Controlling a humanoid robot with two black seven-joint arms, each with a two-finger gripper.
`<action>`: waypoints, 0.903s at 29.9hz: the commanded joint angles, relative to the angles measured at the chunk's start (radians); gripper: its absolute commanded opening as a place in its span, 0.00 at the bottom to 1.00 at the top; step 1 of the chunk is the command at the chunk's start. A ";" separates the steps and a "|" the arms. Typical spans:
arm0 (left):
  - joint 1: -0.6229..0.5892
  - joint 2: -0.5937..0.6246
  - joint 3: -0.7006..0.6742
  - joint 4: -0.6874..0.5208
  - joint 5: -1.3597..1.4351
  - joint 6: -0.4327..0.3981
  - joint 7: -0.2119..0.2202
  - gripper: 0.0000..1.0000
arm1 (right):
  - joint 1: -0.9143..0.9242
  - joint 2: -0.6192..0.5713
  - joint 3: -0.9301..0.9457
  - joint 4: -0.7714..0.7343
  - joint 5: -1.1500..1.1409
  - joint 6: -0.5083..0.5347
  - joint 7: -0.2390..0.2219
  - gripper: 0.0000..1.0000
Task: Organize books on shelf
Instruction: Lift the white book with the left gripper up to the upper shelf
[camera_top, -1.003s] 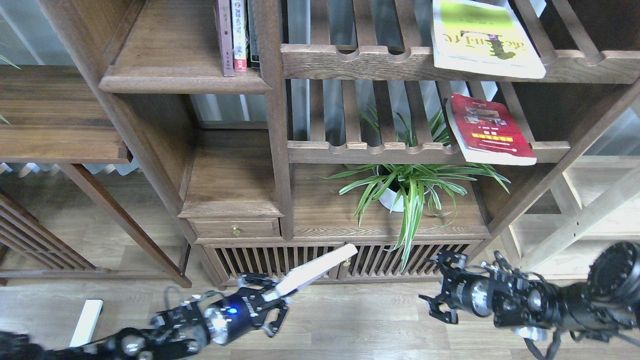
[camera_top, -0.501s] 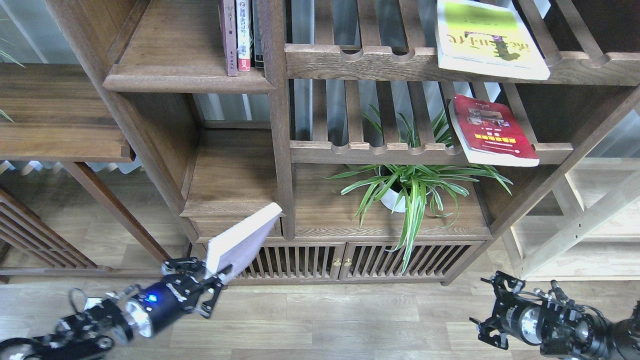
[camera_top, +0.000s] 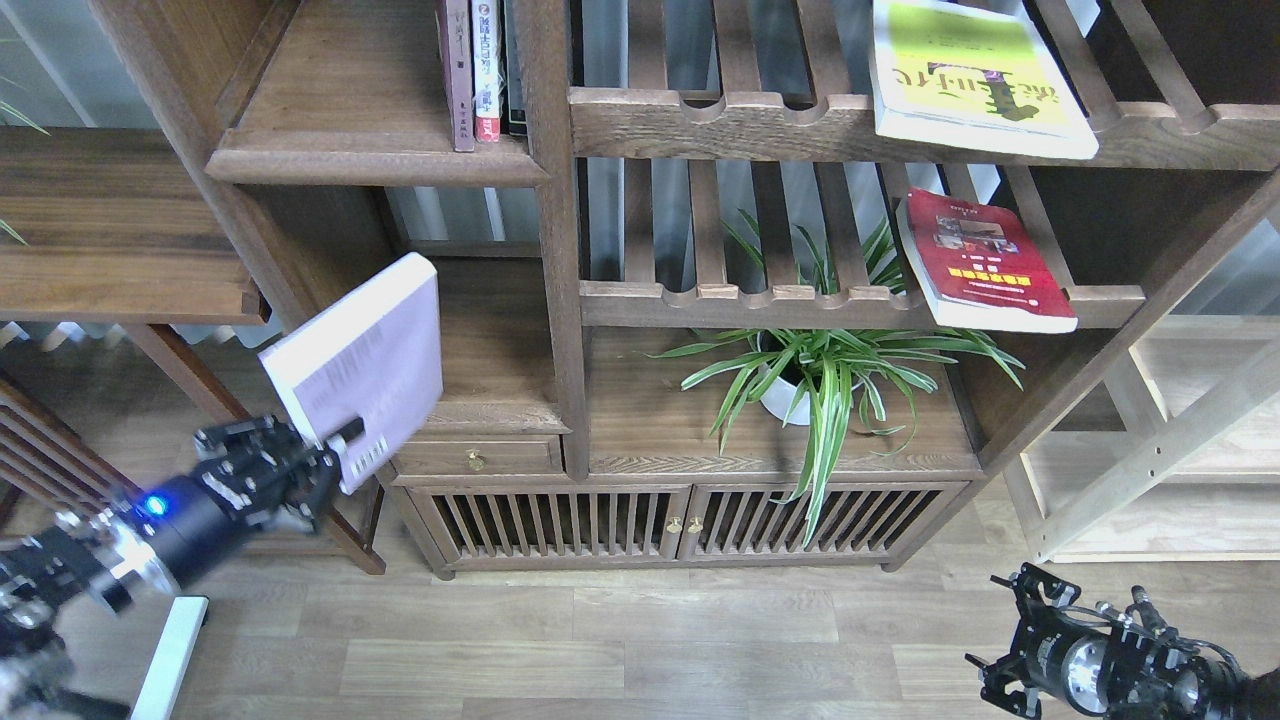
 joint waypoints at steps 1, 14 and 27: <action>-0.009 0.022 -0.085 -0.002 -0.029 -0.057 0.000 0.00 | 0.000 0.003 0.001 -0.002 0.002 0.000 0.000 0.99; -0.104 0.131 -0.156 -0.105 -0.261 -0.166 0.116 0.00 | 0.001 0.009 -0.001 -0.002 0.000 0.002 0.000 0.99; -0.216 0.318 -0.153 -0.162 -0.554 -0.287 0.223 0.00 | 0.004 0.020 -0.001 -0.002 0.000 0.002 0.000 0.99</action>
